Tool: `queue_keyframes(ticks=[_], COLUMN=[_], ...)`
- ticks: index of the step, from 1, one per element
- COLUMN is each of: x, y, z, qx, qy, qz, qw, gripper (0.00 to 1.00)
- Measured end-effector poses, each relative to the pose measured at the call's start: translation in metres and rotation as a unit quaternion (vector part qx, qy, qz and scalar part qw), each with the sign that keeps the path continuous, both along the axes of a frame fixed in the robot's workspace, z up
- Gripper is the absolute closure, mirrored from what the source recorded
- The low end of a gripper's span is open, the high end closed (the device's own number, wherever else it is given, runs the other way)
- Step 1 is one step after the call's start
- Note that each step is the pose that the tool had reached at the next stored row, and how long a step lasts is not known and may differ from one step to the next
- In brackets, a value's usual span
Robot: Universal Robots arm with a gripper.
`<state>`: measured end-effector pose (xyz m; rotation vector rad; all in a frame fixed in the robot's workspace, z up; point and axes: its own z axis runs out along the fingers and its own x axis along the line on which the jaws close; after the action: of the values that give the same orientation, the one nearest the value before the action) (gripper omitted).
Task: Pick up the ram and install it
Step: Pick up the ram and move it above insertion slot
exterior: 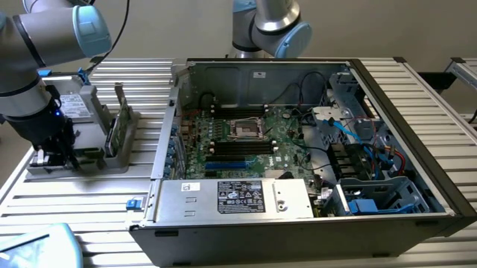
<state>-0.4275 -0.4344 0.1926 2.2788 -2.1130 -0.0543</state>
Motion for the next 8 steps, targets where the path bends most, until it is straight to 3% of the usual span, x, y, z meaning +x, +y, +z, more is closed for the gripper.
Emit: queue_keyframes(ticks=[8], x=[0.0], y=[0.0], z=[0.0], qx=[-0.0005], qy=[0.0], qz=[0.0], qw=[1.0], gripper=[0.86])
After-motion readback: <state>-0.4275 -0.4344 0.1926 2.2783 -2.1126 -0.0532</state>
